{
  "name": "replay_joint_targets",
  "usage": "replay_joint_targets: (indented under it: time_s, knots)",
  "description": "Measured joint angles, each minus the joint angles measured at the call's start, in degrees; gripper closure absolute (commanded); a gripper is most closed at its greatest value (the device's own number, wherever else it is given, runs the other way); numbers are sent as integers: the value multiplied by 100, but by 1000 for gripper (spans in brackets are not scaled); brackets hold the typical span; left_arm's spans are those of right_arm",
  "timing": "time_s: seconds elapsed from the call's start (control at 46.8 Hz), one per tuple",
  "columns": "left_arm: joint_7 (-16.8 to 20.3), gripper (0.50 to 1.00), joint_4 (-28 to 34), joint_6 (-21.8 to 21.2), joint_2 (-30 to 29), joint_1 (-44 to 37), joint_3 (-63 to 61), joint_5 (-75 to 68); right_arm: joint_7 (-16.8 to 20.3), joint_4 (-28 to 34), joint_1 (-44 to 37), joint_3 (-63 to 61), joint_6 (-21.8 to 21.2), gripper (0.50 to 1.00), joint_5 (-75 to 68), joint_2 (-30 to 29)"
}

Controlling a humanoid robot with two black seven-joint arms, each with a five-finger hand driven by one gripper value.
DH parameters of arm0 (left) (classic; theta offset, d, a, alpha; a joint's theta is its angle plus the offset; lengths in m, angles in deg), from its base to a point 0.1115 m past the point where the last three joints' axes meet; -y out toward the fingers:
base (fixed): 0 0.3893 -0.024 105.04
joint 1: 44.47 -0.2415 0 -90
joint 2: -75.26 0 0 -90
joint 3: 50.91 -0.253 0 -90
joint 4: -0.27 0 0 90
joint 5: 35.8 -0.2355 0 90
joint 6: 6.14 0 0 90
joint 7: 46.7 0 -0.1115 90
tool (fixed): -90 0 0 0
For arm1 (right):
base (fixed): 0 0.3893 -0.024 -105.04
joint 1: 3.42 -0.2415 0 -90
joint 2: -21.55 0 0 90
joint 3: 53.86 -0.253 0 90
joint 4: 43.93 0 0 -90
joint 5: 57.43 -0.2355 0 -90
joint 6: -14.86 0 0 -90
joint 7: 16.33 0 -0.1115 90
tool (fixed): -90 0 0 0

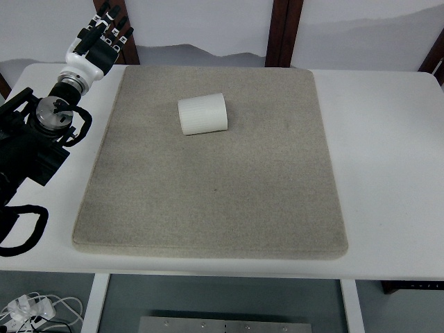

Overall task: Flip white cup upright
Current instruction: 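Raise the left hand from its rest pose above the mat edge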

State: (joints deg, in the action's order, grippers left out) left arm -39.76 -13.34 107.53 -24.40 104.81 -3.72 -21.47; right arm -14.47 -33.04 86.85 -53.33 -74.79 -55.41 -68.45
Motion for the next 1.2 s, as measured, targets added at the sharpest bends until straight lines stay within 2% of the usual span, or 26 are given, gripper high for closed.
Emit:
replay_joint_targets:
  time_s: [0.749, 0.984, 1.198]
  knots:
    - [-28, 510, -50, 84, -15, 218, -155, -104, -1, 0, 0, 1, 0, 548, 0, 0]
    - [-13, 506, -46, 15, -33, 498, -893, -184, -1, 0, 0, 0, 0, 548, 0, 0]
    - [-15, 506, -66, 218, -60, 629, -1220, -615, -1, 0, 0, 0, 0, 548, 0, 0]
